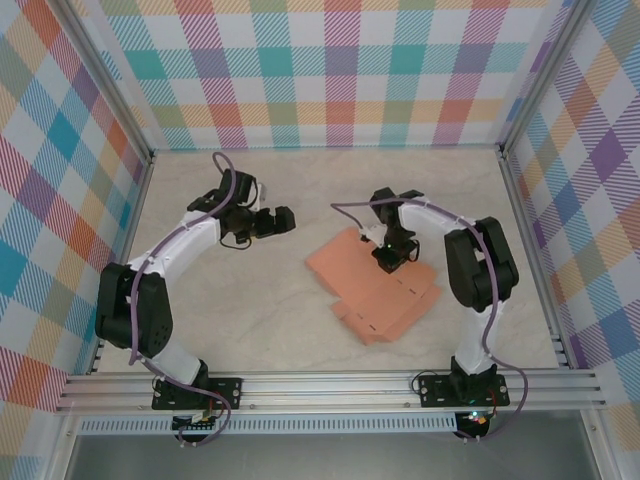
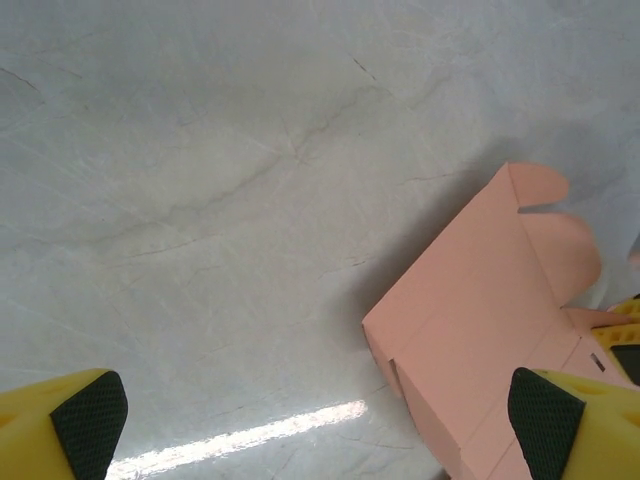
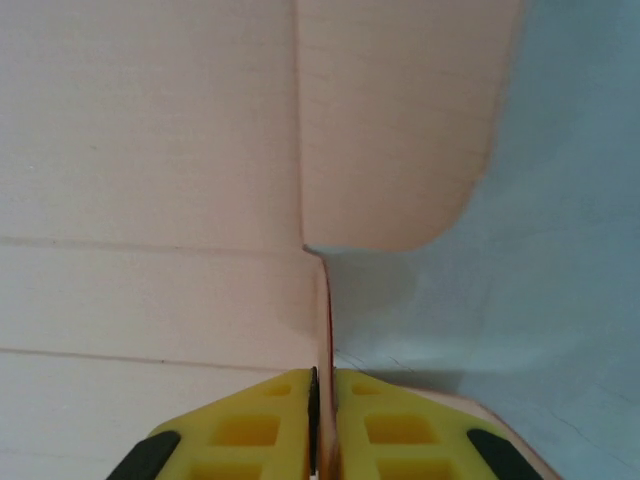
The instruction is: Fold the paper box
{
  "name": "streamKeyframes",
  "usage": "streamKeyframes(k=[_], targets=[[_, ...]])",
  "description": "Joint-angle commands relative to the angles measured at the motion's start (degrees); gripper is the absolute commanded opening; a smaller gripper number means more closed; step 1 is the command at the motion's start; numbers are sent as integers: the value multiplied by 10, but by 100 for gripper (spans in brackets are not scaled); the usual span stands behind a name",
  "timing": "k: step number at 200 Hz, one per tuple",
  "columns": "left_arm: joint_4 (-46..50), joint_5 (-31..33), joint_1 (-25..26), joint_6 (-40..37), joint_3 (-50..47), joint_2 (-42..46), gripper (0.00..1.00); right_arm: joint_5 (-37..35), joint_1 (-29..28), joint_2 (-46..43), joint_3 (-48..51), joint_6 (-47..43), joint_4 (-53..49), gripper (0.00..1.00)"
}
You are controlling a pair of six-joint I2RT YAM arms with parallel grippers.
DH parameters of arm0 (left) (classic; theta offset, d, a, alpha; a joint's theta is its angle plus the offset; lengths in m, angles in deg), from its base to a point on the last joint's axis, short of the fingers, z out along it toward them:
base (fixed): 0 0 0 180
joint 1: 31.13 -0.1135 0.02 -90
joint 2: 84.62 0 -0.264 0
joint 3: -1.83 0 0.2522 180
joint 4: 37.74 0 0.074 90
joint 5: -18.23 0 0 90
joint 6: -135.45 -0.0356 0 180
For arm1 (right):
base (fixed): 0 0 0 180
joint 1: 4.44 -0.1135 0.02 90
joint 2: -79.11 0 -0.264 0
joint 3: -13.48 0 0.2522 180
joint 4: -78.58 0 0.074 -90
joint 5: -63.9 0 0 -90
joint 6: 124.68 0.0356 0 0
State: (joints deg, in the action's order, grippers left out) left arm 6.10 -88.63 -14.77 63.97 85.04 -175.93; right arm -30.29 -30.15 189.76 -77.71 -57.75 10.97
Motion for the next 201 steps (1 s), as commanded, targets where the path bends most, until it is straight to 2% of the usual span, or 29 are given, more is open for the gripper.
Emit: streamKeyframes(k=[1, 25, 54, 62, 77, 92, 104, 119, 132, 152, 180, 201], targets=[[7, -77, -32, -4, -7, 16, 100, -18, -43, -50, 21, -119, 73, 6], [15, -95, -49, -6, 2, 9, 100, -27, -79, -49, 23, -255, 156, 6], [22, -100, -63, -5, 4, 13, 100, -39, -95, 11, -54, -397, 193, 11], [14, -101, -64, -2, -3, 15, 100, -48, -101, 24, -64, -437, 232, 15], [10, -100, -65, -1, -10, 10, 100, -74, -114, 58, -103, -464, 302, 31], [7, -88, -67, 12, -14, 10, 100, -88, -123, 90, -194, -432, 239, 36], [-15, -90, -68, 25, -33, 18, 100, -53, -124, 83, -228, -396, 186, 39], [-40, -93, -67, 27, -46, 17, 100, -13, -121, 38, -192, -351, 189, 48], [-38, -88, -68, 24, -41, 7, 100, 52, -101, -11, -153, -286, 188, 49], [-62, -89, -60, 29, -57, 7, 100, 143, -34, -75, -92, -180, 171, 50], [-91, -62, -35, 9, -77, 16, 100, 130, 65, -116, -21, -91, 159, 50], [-82, -12, -27, 4, -80, 23, 100, 97, 102, -105, -10, -46, 108, 51]])
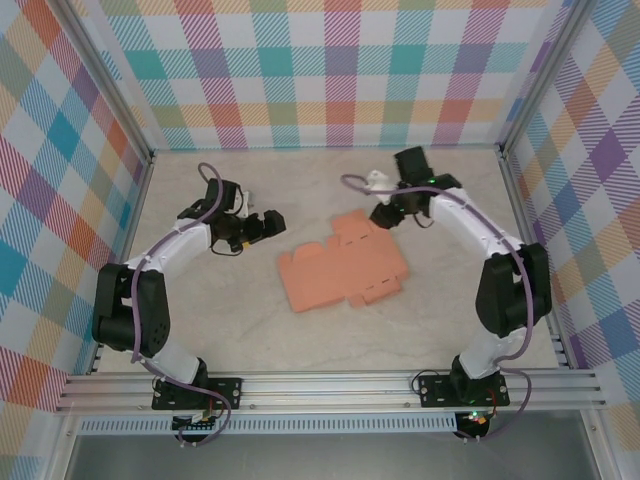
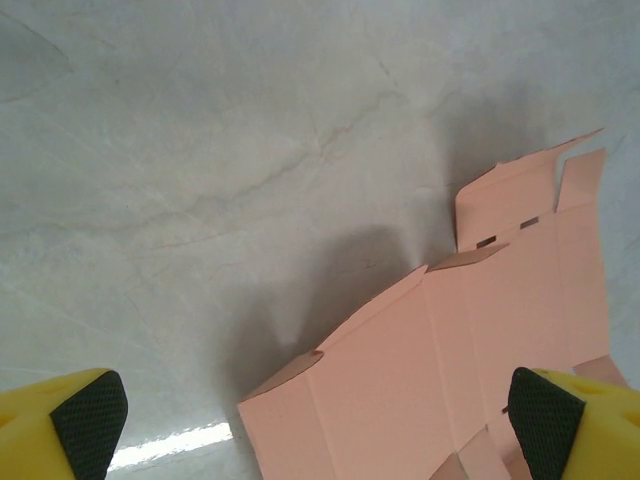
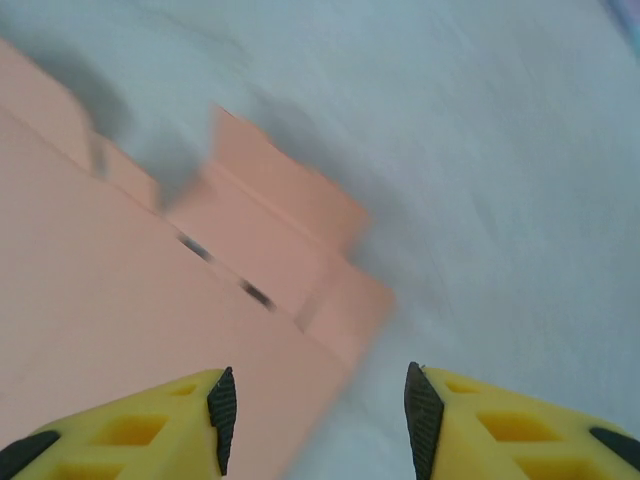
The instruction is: Fold the paper box
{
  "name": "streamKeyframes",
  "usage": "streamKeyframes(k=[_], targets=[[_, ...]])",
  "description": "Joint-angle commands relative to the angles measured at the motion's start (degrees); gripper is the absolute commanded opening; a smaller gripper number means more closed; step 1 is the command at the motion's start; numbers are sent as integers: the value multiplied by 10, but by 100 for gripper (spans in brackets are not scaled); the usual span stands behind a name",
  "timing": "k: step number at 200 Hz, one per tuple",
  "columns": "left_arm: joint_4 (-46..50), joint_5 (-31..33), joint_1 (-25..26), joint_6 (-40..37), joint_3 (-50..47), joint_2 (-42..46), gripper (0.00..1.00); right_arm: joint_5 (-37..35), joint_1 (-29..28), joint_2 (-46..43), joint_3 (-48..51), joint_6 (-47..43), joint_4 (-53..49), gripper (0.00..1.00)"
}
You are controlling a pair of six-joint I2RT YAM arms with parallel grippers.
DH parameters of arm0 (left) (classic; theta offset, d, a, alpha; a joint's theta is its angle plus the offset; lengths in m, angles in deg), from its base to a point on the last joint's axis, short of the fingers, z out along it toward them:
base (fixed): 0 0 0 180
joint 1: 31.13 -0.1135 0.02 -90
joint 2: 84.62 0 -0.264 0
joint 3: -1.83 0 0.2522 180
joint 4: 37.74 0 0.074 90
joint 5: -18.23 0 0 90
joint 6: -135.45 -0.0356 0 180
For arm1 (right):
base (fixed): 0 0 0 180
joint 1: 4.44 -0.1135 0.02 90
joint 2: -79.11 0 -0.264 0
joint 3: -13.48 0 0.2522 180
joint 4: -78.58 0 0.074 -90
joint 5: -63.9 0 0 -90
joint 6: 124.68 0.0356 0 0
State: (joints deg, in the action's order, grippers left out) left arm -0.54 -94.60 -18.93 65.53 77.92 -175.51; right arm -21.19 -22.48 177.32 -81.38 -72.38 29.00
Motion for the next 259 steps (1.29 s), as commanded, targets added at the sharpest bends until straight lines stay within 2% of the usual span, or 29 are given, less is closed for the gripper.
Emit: streamKeyframes(k=[1, 36, 55, 86, 114, 122, 125, 137, 152, 190, 228, 259], targets=[[-17, 49, 15, -12, -9, 20, 100, 6, 27, 20, 27, 102, -74, 51], [-4, 84, 15, -40, 9, 23, 100, 114, 87, 73, 32, 164, -111, 53], [-8, 65, 15, -42, 16, 24, 100, 157, 91, 112, 19, 154, -126, 55], [15, 60, 15, -53, 33, 22, 100, 199, 91, 161, -7, 165, -128, 52], [8, 34, 15, -57, 25, 32, 100, 243, 82, 172, -12, 156, -111, 44], [14, 27, 15, -65, 28, 30, 100, 247, 77, 170, -10, 146, -104, 37], [17, 25, 15, -67, 30, 29, 100, 248, 75, 169, -10, 142, -102, 31], [30, 23, 15, -70, 38, 30, 100, 242, 65, 158, -11, 127, -94, 14], [25, 11, 15, -70, 34, 38, 100, 226, 43, 129, -4, 80, -84, 9], [-6, -40, 15, -88, 36, 44, 100, 144, -11, 91, -29, -52, -106, 8], [-171, -137, 17, -132, -30, 33, 100, 52, -45, 107, -97, -134, -162, 8], [-177, -175, 24, -153, -22, -16, 100, 17, -67, 110, -109, -179, -153, 9]])
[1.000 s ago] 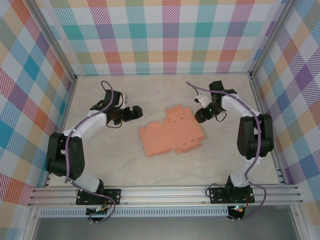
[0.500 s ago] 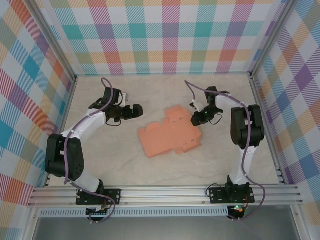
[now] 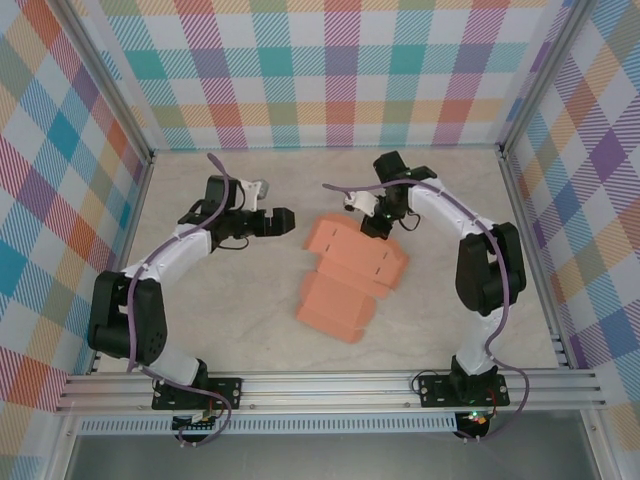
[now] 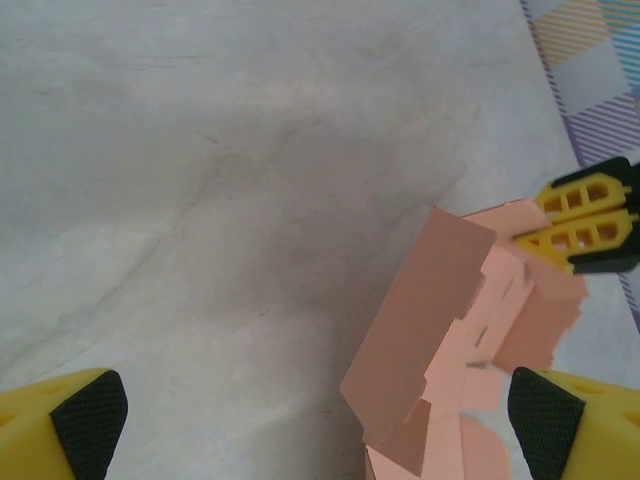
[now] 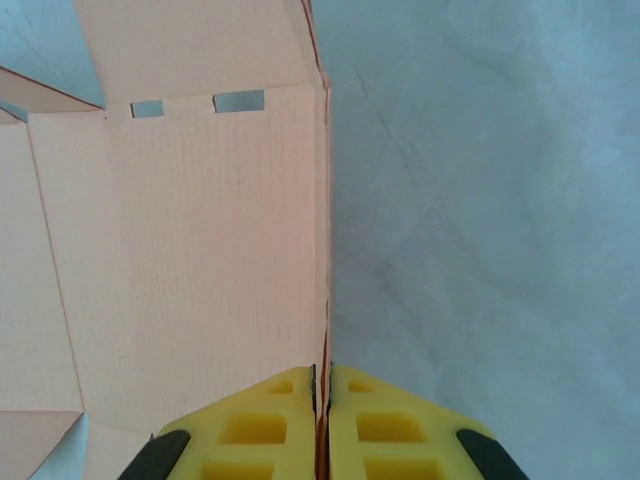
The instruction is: Fold the paper box
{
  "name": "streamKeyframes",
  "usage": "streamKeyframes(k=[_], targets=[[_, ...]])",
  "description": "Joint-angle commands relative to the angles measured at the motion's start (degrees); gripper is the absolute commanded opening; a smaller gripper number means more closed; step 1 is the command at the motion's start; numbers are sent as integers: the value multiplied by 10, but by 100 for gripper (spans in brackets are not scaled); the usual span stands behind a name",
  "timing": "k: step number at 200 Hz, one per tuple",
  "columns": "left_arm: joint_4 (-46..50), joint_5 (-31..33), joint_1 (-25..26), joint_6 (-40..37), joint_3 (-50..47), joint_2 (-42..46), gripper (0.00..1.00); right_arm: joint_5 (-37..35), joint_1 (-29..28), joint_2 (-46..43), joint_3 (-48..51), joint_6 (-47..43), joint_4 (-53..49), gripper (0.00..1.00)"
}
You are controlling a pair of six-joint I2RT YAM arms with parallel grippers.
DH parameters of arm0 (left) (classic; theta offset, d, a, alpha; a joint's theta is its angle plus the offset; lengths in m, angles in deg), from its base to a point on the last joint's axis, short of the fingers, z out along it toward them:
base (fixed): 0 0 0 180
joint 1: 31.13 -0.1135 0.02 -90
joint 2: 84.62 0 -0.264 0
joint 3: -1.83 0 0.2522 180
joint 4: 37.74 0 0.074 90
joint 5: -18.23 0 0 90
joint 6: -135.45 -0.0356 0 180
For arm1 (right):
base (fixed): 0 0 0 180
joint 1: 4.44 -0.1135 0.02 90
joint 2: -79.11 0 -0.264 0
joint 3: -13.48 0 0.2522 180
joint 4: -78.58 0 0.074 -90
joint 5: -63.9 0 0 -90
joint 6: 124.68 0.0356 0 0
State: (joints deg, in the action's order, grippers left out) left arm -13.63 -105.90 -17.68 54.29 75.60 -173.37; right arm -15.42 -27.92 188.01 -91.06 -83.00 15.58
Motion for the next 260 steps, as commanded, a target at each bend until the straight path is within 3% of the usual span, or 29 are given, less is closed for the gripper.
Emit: streamKeyframes(k=[1, 43, 68, 128, 187, 209, 227, 260], targets=[[-46, -63, 12, -42, 2, -39, 100, -42, -12, 3, -12, -73, -18, 9], [-96, -108, 30, -49, -5, -97, 100, -62, -28, 4, -10, -108, 18, 14], [-147, -90, 33, -20, -19, -108, 100, -101, -42, 3, 12, -139, 67, 15], [-332, -43, 2, 59, -155, -17, 100, -172, -63, -57, 186, -235, 373, 14], [-256, 38, -8, 17, -172, 22, 100, -199, -103, -103, 331, -298, 673, 13], [-198, 106, -7, -16, -160, 31, 100, -183, -108, -130, 378, -298, 754, 13], [-166, 104, -5, -81, -158, 46, 100, -176, -115, -141, 411, -321, 806, 14], [-153, 98, -7, -130, -158, 69, 100, -206, -129, -138, 446, -315, 872, 13]])
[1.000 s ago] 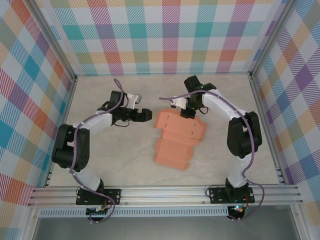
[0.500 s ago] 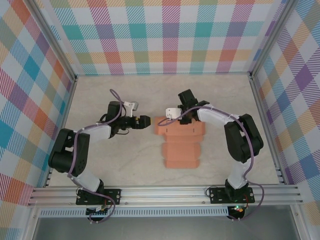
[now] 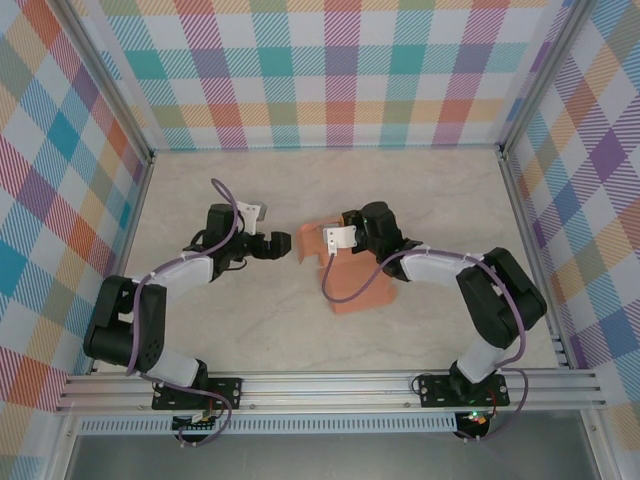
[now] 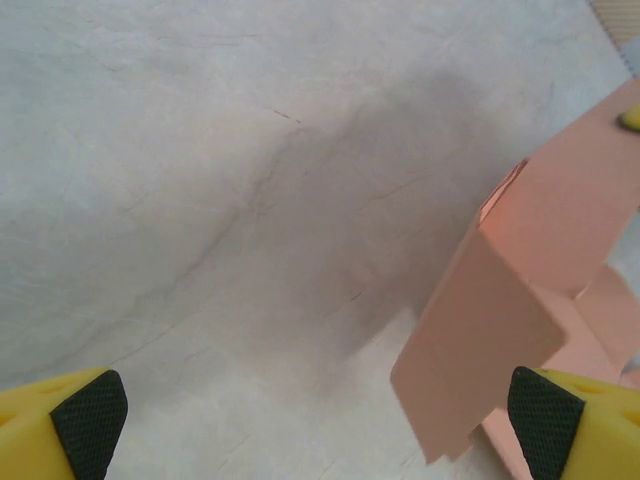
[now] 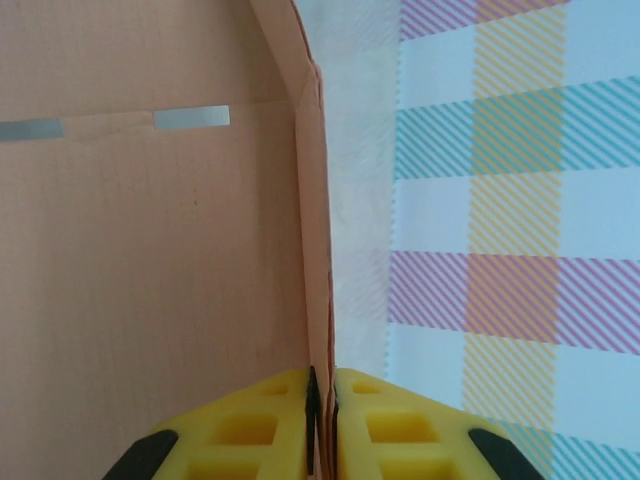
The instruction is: Fold the paper box
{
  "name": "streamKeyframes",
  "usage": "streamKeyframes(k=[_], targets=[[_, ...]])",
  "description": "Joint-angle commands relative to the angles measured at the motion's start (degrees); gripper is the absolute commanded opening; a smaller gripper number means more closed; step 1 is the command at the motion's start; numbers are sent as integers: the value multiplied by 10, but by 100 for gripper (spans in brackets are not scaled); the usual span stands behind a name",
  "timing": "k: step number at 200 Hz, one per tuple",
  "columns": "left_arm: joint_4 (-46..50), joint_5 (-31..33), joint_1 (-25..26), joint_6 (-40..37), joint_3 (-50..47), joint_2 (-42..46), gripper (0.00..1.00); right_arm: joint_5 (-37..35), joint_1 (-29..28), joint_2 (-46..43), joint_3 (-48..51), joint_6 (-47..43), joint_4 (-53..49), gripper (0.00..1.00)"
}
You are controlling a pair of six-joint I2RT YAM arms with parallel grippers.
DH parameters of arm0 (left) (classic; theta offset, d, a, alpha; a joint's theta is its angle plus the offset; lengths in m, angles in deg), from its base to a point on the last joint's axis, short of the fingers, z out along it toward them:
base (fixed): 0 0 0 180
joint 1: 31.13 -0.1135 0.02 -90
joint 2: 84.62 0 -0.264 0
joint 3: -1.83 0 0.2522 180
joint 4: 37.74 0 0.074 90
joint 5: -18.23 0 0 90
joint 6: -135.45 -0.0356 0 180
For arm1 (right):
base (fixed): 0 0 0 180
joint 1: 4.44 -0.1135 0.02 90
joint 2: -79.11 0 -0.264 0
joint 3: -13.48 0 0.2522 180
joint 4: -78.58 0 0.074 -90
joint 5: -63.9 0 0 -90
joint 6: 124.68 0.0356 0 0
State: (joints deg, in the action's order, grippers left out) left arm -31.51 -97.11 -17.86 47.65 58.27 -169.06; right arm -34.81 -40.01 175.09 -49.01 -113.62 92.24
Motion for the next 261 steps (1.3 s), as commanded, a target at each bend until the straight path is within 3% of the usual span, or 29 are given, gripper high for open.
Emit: streamKeyframes(k=[1, 58, 119, 153, 261], targets=[[27, 12, -5, -64, 16, 26, 100, -12, -9, -9, 26, -8, 107, 13], [6, 53, -2, -37, 33, -12, 100, -19, -15, -19, 79, -7, 157, 13], [-37, -15, 28, 1, 56, -62, 100, -28, -21, 10, 88, -34, 211, 14], [-165, -20, 30, 114, 17, -84, 100, -36, -23, 8, 87, -37, 213, 14], [-186, -80, 69, 154, 49, -139, 99, -71, -47, 7, 113, -54, 232, 13]])
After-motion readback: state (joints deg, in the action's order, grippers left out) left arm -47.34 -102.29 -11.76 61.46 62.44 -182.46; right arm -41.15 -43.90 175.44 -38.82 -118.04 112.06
